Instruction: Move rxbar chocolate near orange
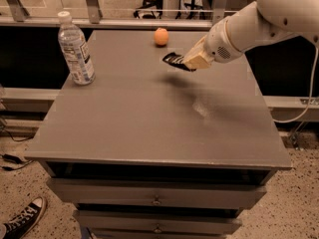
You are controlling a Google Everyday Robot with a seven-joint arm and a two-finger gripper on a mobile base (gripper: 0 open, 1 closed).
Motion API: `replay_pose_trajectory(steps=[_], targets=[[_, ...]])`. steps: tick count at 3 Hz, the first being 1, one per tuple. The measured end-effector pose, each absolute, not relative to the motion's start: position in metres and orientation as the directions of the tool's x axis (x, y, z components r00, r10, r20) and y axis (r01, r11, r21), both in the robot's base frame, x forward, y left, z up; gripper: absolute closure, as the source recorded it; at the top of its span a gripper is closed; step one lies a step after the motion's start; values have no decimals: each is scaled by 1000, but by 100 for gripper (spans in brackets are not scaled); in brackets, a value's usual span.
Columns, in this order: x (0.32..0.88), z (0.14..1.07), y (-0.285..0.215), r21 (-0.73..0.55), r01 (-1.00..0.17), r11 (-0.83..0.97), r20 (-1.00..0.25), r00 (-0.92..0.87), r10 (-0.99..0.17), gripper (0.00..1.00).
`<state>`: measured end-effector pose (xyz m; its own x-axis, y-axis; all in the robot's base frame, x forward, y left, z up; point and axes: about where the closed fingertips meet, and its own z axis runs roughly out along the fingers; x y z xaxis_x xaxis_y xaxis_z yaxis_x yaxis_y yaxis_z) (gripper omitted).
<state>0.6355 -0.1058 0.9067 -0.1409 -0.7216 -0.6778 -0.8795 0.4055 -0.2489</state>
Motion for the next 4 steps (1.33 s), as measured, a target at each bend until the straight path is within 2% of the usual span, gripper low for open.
replay_pose_trajectory(steps=[2,4], targets=[[733,903,-144,-303,-823,481,-710,-142,-690,100],[798,904,-130,-332,-814,477,-714,-114,-691,100]])
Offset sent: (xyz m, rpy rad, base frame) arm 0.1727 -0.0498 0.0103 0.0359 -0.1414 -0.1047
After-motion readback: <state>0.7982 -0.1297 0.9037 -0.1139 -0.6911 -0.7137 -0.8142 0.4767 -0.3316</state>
